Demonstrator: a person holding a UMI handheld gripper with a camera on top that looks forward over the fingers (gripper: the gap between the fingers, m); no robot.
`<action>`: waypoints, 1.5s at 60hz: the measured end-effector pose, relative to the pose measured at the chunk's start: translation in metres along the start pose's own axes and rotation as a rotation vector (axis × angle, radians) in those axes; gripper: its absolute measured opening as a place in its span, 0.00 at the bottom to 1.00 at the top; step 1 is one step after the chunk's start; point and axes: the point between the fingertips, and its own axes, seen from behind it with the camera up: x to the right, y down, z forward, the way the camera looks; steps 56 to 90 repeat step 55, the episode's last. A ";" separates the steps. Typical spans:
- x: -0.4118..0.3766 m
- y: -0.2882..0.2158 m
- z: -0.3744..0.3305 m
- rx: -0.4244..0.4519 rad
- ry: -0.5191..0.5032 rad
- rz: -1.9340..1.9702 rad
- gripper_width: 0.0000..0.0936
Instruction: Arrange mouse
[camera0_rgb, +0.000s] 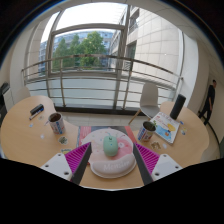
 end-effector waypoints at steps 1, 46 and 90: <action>-0.002 0.001 -0.010 0.001 0.000 0.002 0.91; -0.027 0.125 -0.317 -0.015 0.037 0.019 0.91; -0.025 0.131 -0.328 -0.018 0.032 -0.002 0.91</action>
